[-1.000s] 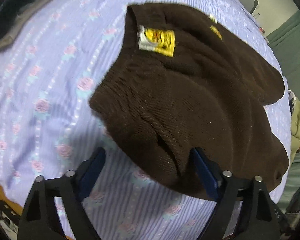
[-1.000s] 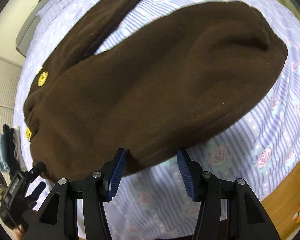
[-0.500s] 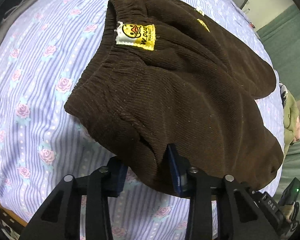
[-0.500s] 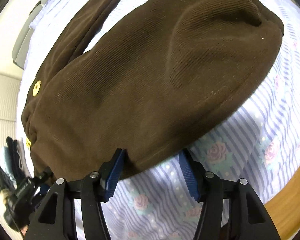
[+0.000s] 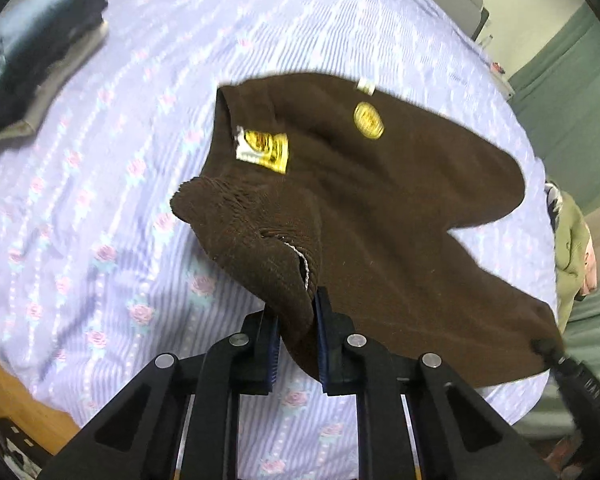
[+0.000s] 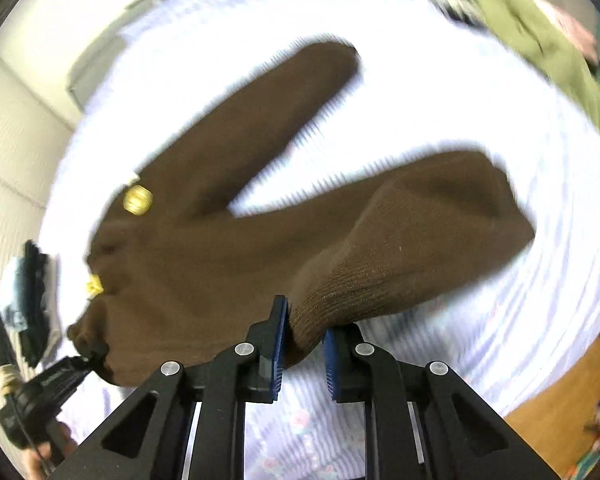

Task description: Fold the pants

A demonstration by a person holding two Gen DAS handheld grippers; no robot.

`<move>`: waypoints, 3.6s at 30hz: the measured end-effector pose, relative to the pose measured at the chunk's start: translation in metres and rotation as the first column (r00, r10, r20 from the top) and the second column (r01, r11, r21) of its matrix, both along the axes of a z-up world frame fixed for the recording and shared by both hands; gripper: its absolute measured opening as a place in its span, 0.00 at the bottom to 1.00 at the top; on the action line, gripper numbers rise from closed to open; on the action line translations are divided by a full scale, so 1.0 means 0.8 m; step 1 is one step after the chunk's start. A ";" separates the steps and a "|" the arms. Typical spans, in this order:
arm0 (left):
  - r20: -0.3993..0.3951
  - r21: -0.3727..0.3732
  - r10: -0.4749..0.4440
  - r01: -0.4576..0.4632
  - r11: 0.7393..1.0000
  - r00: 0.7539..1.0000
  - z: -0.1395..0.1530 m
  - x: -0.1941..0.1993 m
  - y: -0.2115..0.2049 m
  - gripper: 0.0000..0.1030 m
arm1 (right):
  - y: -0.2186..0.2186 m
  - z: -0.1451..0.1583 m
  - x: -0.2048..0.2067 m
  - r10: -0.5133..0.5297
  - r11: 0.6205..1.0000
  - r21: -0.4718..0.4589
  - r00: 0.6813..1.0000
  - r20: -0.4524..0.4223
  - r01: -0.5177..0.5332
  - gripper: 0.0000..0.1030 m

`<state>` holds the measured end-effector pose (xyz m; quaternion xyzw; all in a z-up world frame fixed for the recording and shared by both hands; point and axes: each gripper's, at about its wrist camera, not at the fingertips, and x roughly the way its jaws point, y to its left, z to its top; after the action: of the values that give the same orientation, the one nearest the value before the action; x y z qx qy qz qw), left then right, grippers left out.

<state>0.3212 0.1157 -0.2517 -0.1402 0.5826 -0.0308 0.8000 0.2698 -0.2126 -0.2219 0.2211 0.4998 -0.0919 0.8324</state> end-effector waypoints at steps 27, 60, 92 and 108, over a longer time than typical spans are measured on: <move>-0.110 0.072 0.185 -0.177 0.981 0.977 -0.009 0.279 -0.005 0.17 | 0.004 -0.025 0.383 0.182 0.980 -0.068 0.978 -0.102 -0.189 0.16; 0.055 0.261 -0.414 0.387 0.884 0.909 0.065 0.314 -0.151 0.89 | -0.059 0.039 0.314 0.376 0.904 -0.224 0.926 0.006 -0.366 0.55; -0.137 0.143 -0.554 0.570 0.809 0.821 -0.053 0.397 -0.221 0.73 | -0.148 -0.057 0.445 0.288 0.859 -0.372 0.934 -0.214 -0.350 0.25; -0.217 0.056 -0.514 0.536 0.842 0.830 -0.072 0.417 -0.210 0.15 | -0.143 -0.063 0.454 0.230 0.861 -0.411 0.950 -0.209 -0.299 0.26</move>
<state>0.6544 -0.0521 -0.3095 0.0690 0.6744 -0.2025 0.7067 0.6332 -0.3270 -0.2719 -0.0500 0.5543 -0.1031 0.8244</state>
